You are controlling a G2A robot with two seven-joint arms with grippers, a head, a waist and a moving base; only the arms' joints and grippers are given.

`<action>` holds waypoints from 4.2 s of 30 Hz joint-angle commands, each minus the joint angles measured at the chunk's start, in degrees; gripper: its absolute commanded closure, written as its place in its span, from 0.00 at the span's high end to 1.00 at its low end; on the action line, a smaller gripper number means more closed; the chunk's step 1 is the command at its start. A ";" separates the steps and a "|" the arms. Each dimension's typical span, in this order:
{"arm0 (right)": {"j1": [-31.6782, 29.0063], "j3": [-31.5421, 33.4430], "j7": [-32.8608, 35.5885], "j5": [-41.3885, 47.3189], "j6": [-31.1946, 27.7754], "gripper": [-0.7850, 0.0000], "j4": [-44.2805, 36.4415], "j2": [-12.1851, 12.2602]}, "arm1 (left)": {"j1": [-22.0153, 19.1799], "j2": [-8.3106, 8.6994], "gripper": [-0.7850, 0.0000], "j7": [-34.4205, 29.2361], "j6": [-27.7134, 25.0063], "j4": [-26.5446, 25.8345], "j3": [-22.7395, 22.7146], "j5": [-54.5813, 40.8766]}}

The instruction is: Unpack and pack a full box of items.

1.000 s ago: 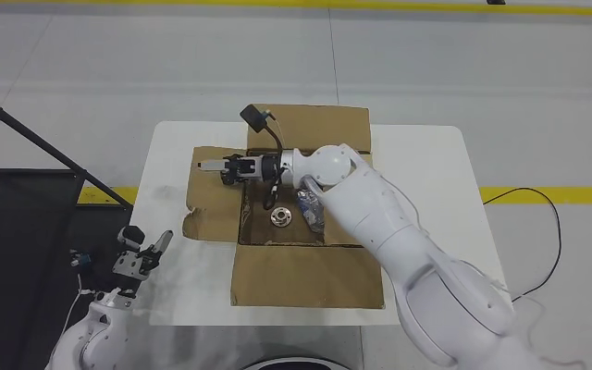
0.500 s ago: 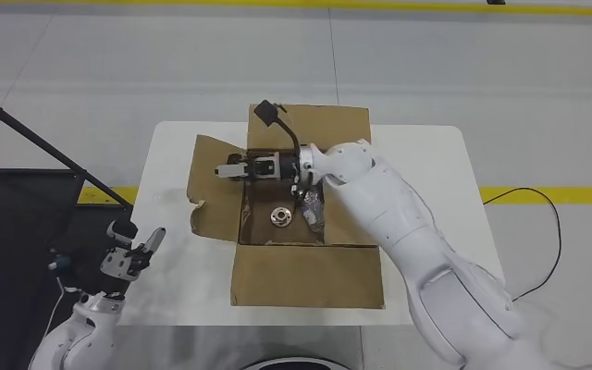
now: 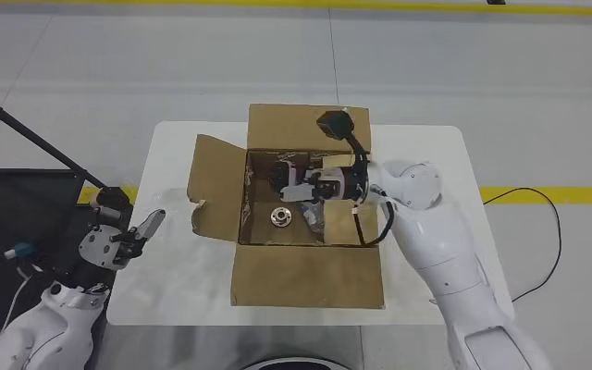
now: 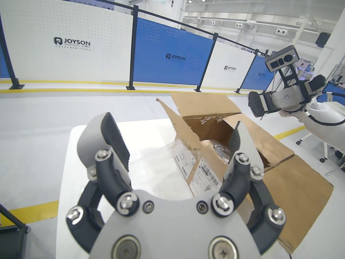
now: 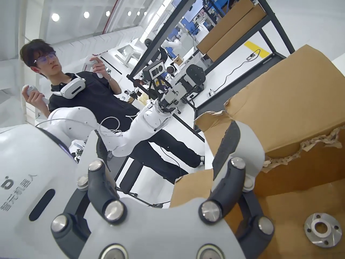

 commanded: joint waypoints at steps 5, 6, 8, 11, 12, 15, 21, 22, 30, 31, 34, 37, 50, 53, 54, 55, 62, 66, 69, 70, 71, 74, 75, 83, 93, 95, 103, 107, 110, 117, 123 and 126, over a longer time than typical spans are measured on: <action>-6.60 7.11 0.79 0.77 0.80 1.00 -8.57 3.36 | -5.06 0.51 1.00 -10.98 1.90 -3.42 4.36 -1.50; -7.08 7.83 0.81 0.94 0.81 1.00 -8.90 3.74 | -5.65 0.59 1.00 -12.23 1.84 -3.69 4.77 -1.39; -7.08 7.83 0.81 0.94 0.81 1.00 -8.90 3.74 | -5.65 0.59 1.00 -12.23 1.84 -3.69 4.77 -1.39; -7.08 7.83 0.81 0.94 0.81 1.00 -8.90 3.74 | -5.65 0.59 1.00 -12.23 1.84 -3.69 4.77 -1.39; -7.08 7.83 0.81 0.94 0.81 1.00 -8.90 3.74 | -5.65 0.59 1.00 -12.23 1.84 -3.69 4.77 -1.39; -7.08 7.83 0.81 0.94 0.81 1.00 -8.90 3.74 | -5.65 0.59 1.00 -12.23 1.84 -3.69 4.77 -1.39; -7.08 7.83 0.81 0.94 0.81 1.00 -8.90 3.74 | -5.68 0.59 1.00 -12.21 1.88 -3.70 4.87 -1.49; -7.08 7.83 0.81 0.94 0.81 1.00 -8.90 3.74 | -5.82 0.58 1.00 -12.42 1.83 -3.88 5.38 -1.91; -12.52 13.17 -0.90 0.55 -0.90 1.00 -16.85 5.38 | -13.46 0.83 1.00 -24.47 8.68 -6.93 15.12 -3.66; -13.82 14.27 -0.94 0.22 -0.93 1.00 -18.47 5.76 | -15.00 0.89 1.00 -26.43 9.26 -7.03 16.46 -3.76; -18.28 18.22 -1.51 -0.39 -1.51 1.00 -23.06 6.96 | -19.73 1.07 1.00 -34.81 12.42 -6.65 21.18 -3.47; -22.57 21.83 -2.38 0.15 -2.37 1.00 -25.99 8.09 | -25.80 0.95 1.00 -41.46 16.55 -4.20 26.56 -6.19; -29.82 26.92 -4.30 3.20 -4.30 1.00 -26.97 10.92 | -44.08 -0.58 1.00 -52.81 29.36 9.21 41.93 -13.04; -29.82 26.92 -4.30 3.20 -4.30 1.00 -26.97 10.92 | -44.08 -0.58 1.00 -52.81 29.36 9.21 41.93 -13.04; -29.82 26.92 -4.30 3.20 -4.30 1.00 -26.97 10.92 | -44.08 -0.58 1.00 -52.81 29.36 9.21 41.93 -13.04; -29.82 26.92 -4.30 3.20 -4.30 1.00 -26.97 10.92 | -44.08 -0.58 1.00 -52.81 29.36 9.21 41.93 -13.04; -31.55 29.32 -8.25 2.21 -4.99 1.00 -27.19 11.19 | -46.58 -1.28 1.00 -52.05 30.33 14.79 45.55 -17.24; -33.79 33.44 -10.65 2.73 -6.73 1.00 -26.84 11.67 | -50.48 -2.20 1.00 -51.67 32.60 19.61 48.88 -21.06; -35.21 36.98 -12.07 2.63 -7.25 1.00 -25.95 12.09 | -53.03 -2.86 1.00 -52.12 32.57 23.43 50.92 -24.98; -35.59 37.82 -12.49 2.75 -7.28 1.00 -25.80 12.21 | -53.83 -3.05 1.00 -52.15 32.96 24.62 51.65 -25.19; -35.93 38.58 -12.91 3.06 -7.41 1.00 -25.68 12.31 | -54.51 -3.25 1.00 -52.26 33.46 25.60 52.41 -25.67; -36.90 40.11 -14.07 3.69 -7.66 1.00 -25.63 12.53 | -56.25 -3.82 1.00 -51.95 34.90 28.14 54.22 -27.03; -36.90 40.11 -14.07 3.69 -7.66 1.00 -25.63 12.53 | -56.65 -4.01 1.00 -51.66 34.95 28.87 54.72 -27.75; -36.90 40.11 -14.07 3.69 -7.66 1.00 -25.63 12.53 | -59.22 -5.50 1.00 -47.87 31.63 34.75 58.23 -32.43; -36.90 40.11 -14.07 3.69 -7.66 1.00 -25.63 12.53 | -58.43 -5.80 1.00 -45.27 30.06 33.87 58.02 -33.90; -36.90 40.11 -14.07 3.69 -7.66 1.00 -25.63 12.53 | -57.89 -5.66 1.00 -45.36 30.45 33.24 57.59 -33.58; -36.84 40.12 -15.88 0.46 -5.08 1.00 -25.42 12.79 | -56.42 -5.67 1.00 -43.51 30.29 31.27 57.04 -34.20; -35.73 38.94 -16.03 -0.88 -3.62 1.00 -22.38 13.08 | -56.24 -5.78 1.00 -42.02 30.35 29.61 57.00 -33.99; -35.20 38.54 -14.36 -0.60 -3.49 1.00 -18.79 13.41 | -56.49 -5.90 1.00 -41.19 30.72 27.99 56.97 -33.83; -35.96 37.53 -9.00 1.02 -5.46 1.00 -10.97 14.14 | -58.24 -6.39 1.00 -39.55 31.86 26.32 57.28 -33.79; -35.29 32.85 -7.76 2.60 -7.75 1.00 -4.77 14.11 | -61.03 -7.24 1.00 -38.55 32.32 27.49 59.05 -34.04; -34.80 29.53 -8.70 2.58 -8.69 1.00 -2.77 13.89 | -62.49 -7.77 1.00 -37.99 32.45 28.26 60.30 -34.16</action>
